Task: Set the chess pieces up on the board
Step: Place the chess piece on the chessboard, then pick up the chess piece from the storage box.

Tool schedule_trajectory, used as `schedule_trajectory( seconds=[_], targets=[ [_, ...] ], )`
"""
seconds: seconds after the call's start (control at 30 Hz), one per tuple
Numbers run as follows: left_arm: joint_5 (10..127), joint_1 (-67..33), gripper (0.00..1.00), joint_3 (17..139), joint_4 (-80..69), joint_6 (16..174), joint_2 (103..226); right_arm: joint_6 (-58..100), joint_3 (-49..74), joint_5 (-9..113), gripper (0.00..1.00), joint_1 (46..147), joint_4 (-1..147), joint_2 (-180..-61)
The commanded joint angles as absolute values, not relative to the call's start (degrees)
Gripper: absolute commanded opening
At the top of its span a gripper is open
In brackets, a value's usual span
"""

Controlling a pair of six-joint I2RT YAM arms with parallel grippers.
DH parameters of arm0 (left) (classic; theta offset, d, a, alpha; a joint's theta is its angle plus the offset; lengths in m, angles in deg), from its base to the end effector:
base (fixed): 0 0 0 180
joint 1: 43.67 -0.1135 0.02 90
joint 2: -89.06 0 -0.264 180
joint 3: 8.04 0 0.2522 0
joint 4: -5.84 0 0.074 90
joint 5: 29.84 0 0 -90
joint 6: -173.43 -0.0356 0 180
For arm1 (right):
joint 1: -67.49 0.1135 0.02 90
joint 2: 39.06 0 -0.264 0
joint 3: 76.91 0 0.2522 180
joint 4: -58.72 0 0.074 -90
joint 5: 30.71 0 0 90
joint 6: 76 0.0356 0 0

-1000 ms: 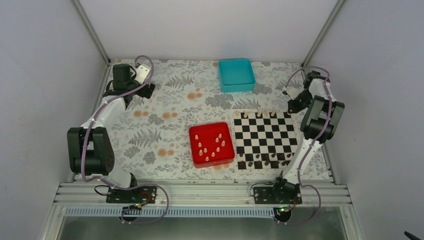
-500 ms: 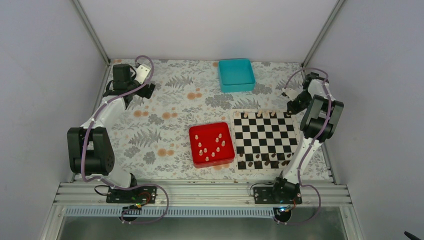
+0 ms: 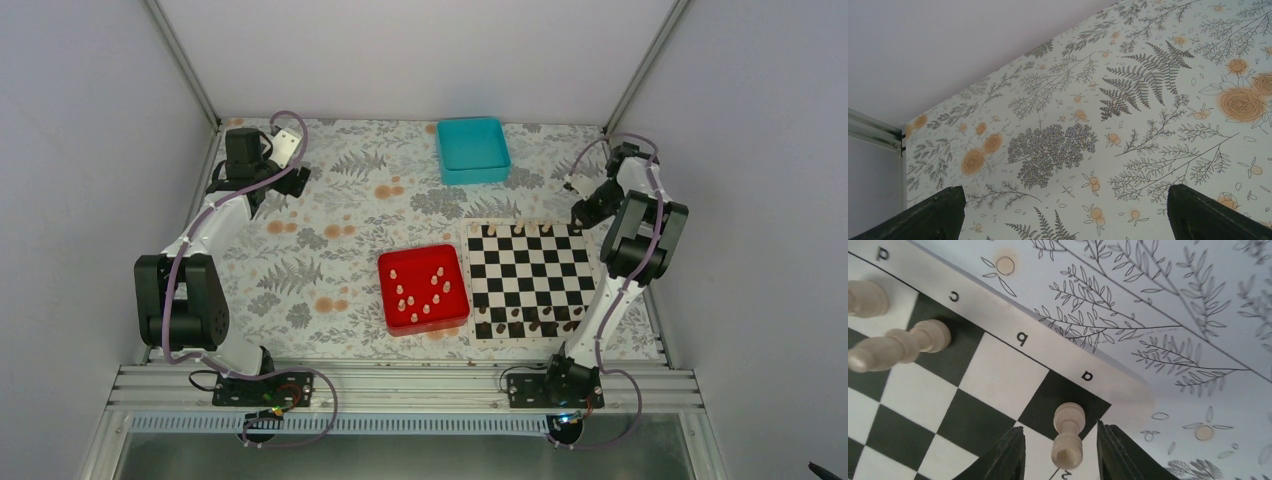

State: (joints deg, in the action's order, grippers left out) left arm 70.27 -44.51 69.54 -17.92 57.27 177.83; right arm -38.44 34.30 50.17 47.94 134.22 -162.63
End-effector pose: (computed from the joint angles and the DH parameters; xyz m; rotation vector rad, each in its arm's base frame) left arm 0.3512 -0.0011 0.2660 0.5728 2.0941 0.0773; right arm 0.3943 -0.1340 0.1704 -0.8575 2.8891 0.1614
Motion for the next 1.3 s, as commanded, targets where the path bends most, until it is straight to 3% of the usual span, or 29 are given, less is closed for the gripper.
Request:
schedule_trajectory(
  seconds=[0.0, 0.17, 0.33, 0.67, 1.27],
  targets=[
    [71.0, -44.5, 1.0, 69.0, -17.4, 57.0, 177.0, -38.5, 37.4, 48.6, 0.4, 49.6, 136.9, -156.8],
    [71.3, -44.5, 1.0, 69.4, -17.6, 57.1, 177.2, -38.2, 35.5, 49.9, 0.42, 57.6, 139.6, -149.7],
    [71.2, -44.5, 1.0, 69.4, -17.6, 57.1, 177.2, -36.8, 32.6, 49.8, 0.44, 73.7, 141.8, -143.5],
    [70.9, -44.5, 1.0, 69.3, -17.5, 57.1, 176.9, -31.3, 27.9, 49.7, 0.44, 97.9, 144.5, -142.2],
    [71.4, -44.5, 1.0, 69.9, -18.0, 57.4, 177.6, -26.8, 15.1, 48.7, 0.44, 107.7, 138.7, -140.9]
  ],
)
